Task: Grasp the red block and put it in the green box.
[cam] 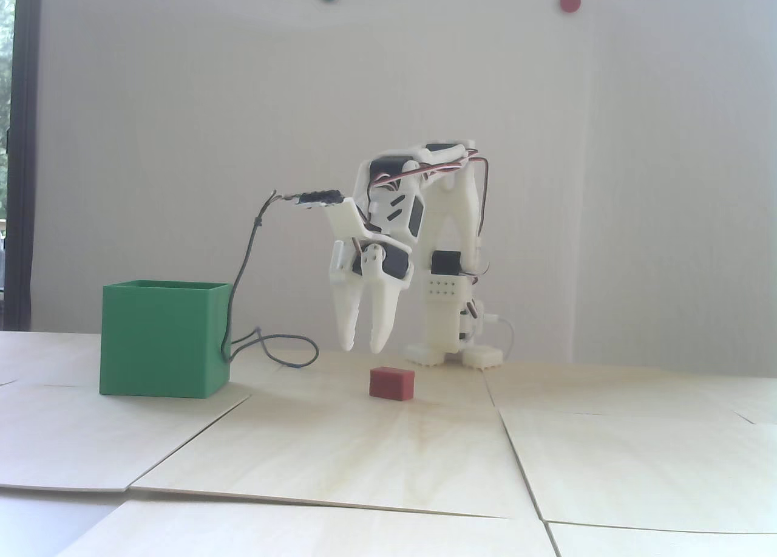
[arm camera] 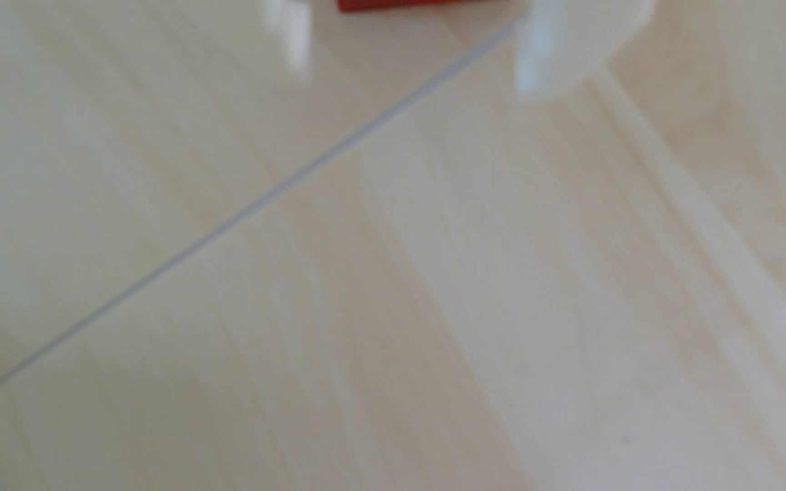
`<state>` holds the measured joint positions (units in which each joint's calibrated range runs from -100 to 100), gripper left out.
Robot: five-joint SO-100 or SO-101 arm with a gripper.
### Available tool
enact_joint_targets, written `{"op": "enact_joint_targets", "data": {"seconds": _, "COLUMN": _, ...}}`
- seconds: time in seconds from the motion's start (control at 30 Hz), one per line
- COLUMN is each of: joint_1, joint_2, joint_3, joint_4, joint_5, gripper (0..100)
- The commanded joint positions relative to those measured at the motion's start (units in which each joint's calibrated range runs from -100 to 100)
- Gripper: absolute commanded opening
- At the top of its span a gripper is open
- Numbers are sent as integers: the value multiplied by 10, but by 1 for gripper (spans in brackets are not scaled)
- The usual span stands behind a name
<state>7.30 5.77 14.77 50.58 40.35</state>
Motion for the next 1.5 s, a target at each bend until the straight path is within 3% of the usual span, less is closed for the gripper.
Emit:
{"op": "enact_joint_targets", "data": {"seconds": 0.0, "joint_1": -7, "joint_2": -66, "joint_3": -40, "joint_4": -2, "joint_5": 47, "gripper": 15}}
{"op": "enact_joint_targets", "data": {"seconds": 0.3, "joint_1": -8, "joint_2": -64, "joint_3": -38, "joint_4": -2, "joint_5": 139, "gripper": 15}}
{"op": "enact_joint_targets", "data": {"seconds": 1.13, "joint_1": -9, "joint_2": 33, "joint_3": -155, "joint_4": -4, "joint_5": 139, "gripper": 16}}
{"op": "enact_joint_targets", "data": {"seconds": 1.33, "joint_1": -20, "joint_2": 33, "joint_3": -134, "joint_4": -8, "joint_5": 140, "gripper": 24}}
{"op": "enact_joint_targets", "data": {"seconds": 1.47, "joint_1": -28, "joint_2": 34, "joint_3": -134, "joint_4": -8, "joint_5": 140, "gripper": 23}}
